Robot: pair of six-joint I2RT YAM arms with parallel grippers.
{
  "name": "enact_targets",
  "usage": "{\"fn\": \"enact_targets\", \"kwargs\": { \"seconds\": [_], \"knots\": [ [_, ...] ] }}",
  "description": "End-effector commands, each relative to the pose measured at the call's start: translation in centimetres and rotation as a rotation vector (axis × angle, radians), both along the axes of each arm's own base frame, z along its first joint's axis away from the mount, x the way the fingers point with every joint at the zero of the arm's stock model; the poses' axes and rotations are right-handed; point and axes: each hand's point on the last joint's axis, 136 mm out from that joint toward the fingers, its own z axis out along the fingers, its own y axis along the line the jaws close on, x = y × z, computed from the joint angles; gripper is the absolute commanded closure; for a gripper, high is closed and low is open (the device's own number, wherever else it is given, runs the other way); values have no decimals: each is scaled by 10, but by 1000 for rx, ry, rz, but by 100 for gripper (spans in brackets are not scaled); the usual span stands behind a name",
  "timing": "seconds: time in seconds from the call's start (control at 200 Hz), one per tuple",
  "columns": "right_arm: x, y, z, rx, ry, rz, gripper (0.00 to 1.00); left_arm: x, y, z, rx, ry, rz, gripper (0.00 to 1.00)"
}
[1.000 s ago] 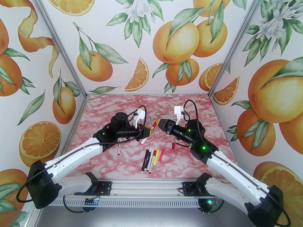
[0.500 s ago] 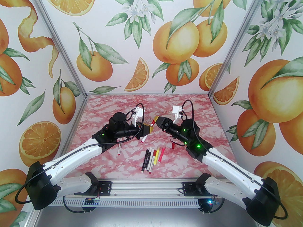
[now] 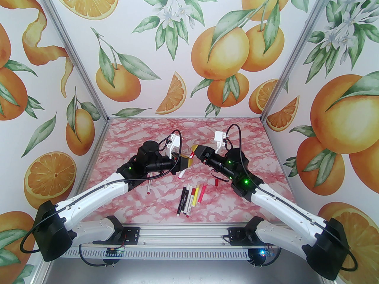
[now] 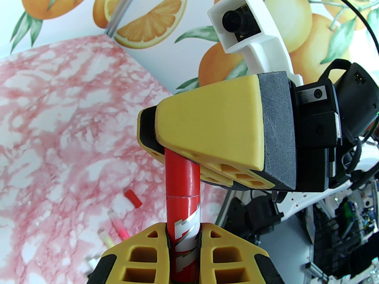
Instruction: Open the pen caps
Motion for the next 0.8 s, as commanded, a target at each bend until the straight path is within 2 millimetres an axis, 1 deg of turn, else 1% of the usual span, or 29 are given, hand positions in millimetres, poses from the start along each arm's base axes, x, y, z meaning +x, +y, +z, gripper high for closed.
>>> {"fn": "enact_targets", "kwargs": {
  "seconds": [0.0, 0.07, 0.195, 0.31, 0.395, 0.465, 0.55, 0.68, 0.796],
  "knots": [
    [-1, 1, 18, 7, -51, -1, 91, -10, -6, -10, 19, 7, -70, 100],
    [2, -3, 20, -19, -63, -23, 94, -15, -8, -17, 27, 20, -91, 100],
    [8, -10, 30, -46, -103, -68, 96, -24, -11, -33, 39, 54, -122, 100],
    [15, -17, 39, -53, -134, -98, 100, -31, -12, -54, 84, 83, -130, 100],
    [19, -22, 46, -43, -162, -115, 100, -33, -10, -66, 105, 100, -129, 100],
    [21, -27, 50, -37, -180, -130, 100, -36, -10, -70, 104, 112, -141, 100],
    [23, -31, 57, -21, -203, -145, 100, -42, -15, -73, 104, 121, -165, 100],
    [26, -40, 64, 3, -230, -174, 100, -50, -22, -85, 134, 135, -194, 100],
    [29, -48, 73, 26, -259, -205, 100, -55, -27, -91, 138, 146, -210, 100]
  ]
}}
